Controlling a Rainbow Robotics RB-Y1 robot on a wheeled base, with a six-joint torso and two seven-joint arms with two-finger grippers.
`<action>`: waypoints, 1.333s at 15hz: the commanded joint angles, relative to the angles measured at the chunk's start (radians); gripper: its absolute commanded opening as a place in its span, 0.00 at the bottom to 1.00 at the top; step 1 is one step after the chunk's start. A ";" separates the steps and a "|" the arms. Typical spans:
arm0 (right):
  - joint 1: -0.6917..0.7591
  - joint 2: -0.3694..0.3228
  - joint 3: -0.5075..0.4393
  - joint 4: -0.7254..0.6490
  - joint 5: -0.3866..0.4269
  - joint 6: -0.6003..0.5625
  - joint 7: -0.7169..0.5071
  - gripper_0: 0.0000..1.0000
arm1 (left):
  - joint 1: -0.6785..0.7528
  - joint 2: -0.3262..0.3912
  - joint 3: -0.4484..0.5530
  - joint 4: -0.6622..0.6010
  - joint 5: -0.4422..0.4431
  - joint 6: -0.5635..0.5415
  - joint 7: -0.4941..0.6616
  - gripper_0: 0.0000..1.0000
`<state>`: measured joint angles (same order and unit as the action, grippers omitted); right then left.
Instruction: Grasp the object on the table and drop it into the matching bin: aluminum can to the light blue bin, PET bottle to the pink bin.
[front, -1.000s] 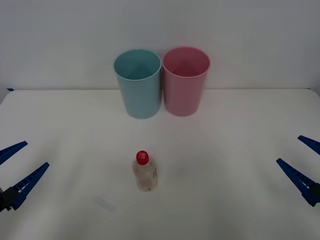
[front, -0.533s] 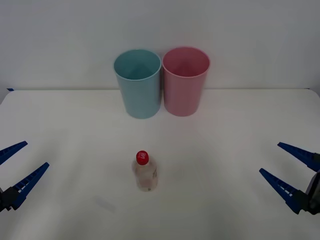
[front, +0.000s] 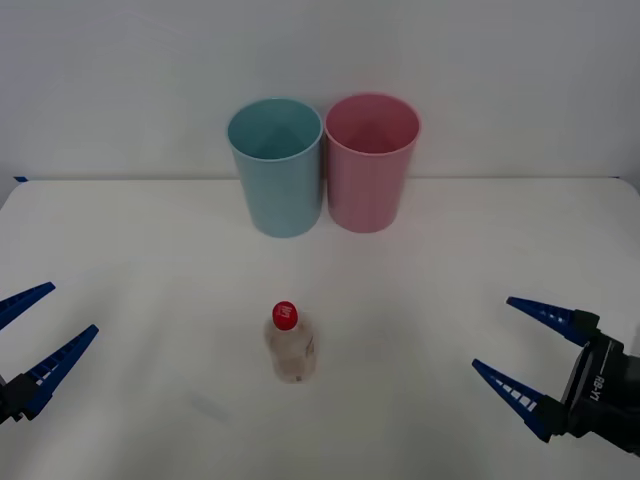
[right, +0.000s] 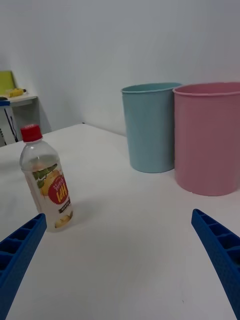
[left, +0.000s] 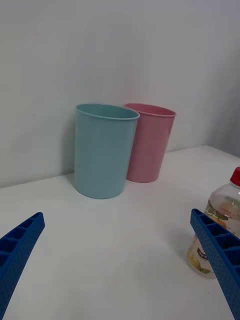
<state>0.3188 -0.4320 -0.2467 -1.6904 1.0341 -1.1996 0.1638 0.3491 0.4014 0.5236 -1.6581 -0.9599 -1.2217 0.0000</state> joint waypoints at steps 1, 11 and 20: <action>-0.012 -0.004 0.060 0.000 0.017 0.025 0.019 1.00 | 0.000 0.000 0.000 0.000 0.000 0.000 0.000 1.00; -0.070 -0.050 0.354 0.000 0.035 0.252 0.065 1.00 | 0.000 0.000 0.000 0.000 0.000 0.000 0.000 1.00; -0.173 0.055 0.437 0.098 0.133 0.301 0.077 1.00 | 0.000 0.000 0.000 0.000 0.000 0.000 0.000 1.00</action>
<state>0.1566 -0.3889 0.1888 -1.6067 1.1568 -0.8969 0.2384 0.3491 0.4014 0.5236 -1.6581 -0.9599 -1.2217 0.0000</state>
